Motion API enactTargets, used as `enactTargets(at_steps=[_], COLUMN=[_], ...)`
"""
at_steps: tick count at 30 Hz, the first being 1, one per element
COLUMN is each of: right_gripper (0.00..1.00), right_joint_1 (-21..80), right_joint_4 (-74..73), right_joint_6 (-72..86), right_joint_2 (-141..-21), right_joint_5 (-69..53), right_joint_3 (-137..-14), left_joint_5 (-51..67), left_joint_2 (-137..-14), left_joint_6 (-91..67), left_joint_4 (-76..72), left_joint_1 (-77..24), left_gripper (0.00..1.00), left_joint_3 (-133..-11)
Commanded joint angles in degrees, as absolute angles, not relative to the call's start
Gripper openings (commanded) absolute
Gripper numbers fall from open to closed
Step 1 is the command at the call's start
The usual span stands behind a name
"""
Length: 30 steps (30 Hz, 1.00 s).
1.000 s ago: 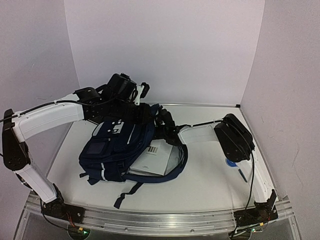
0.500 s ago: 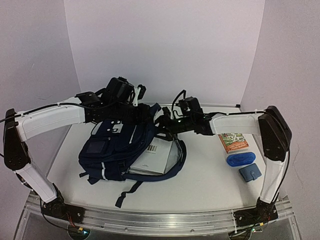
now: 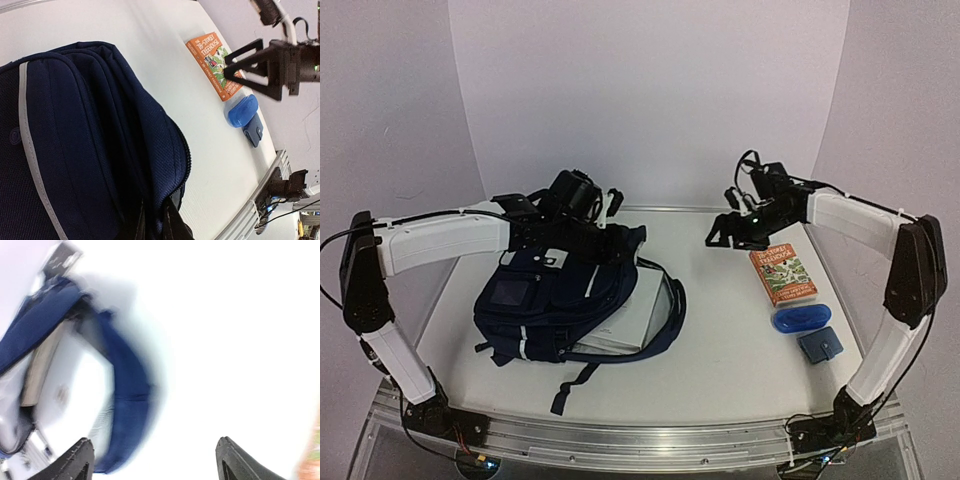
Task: Pack the student bag
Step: Place the book in the student bag.
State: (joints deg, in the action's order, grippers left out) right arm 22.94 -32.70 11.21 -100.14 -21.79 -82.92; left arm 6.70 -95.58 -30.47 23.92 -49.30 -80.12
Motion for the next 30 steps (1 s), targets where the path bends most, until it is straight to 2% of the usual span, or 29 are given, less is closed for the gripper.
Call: enactTargets(at_steps=[1, 8, 18, 21, 27, 30], right_gripper=[0.89, 0.91, 0.90, 0.87, 0.73, 0.69], right_joint_1=[11.0, -3.5, -7.9, -8.0, -7.9, -7.9], right_joint_4=[-46.2, -50.3, -53.3, -55.0, -57.1, -57.3], right_joint_6=[-4.0, -11.0, -14.9, -16.5, -15.6, -14.0], right_joint_2=[-99.7, -105.8, -115.4, -118.9, -121.9, -123.0], right_joint_5=[-14.7, -15.5, -16.7, -18.4, -25.3, -28.1], right_joint_3=[-86.5, -87.6, -91.3, -93.2, -95.7, -96.4], left_joint_5=[7.3, 6.2, 2.1, 1.3, 2.2, 2.5], left_joint_2=[-97.8, -100.8, -107.6, -109.8, -110.0, -109.8], left_joint_6=[-28.1, -26.3, -22.3, -21.4, -21.6, -21.0], left_joint_4=[25.0, 27.1, 33.3, 35.9, 35.6, 35.0], left_joint_1=[-48.3, -49.5, -53.3, -54.3, -54.4, -54.4], left_gripper=[0.14, 0.16, 0.23, 0.30, 0.55, 0.60], left_joint_3=[-81.2, -82.5, -88.1, -90.4, -91.9, -93.7])
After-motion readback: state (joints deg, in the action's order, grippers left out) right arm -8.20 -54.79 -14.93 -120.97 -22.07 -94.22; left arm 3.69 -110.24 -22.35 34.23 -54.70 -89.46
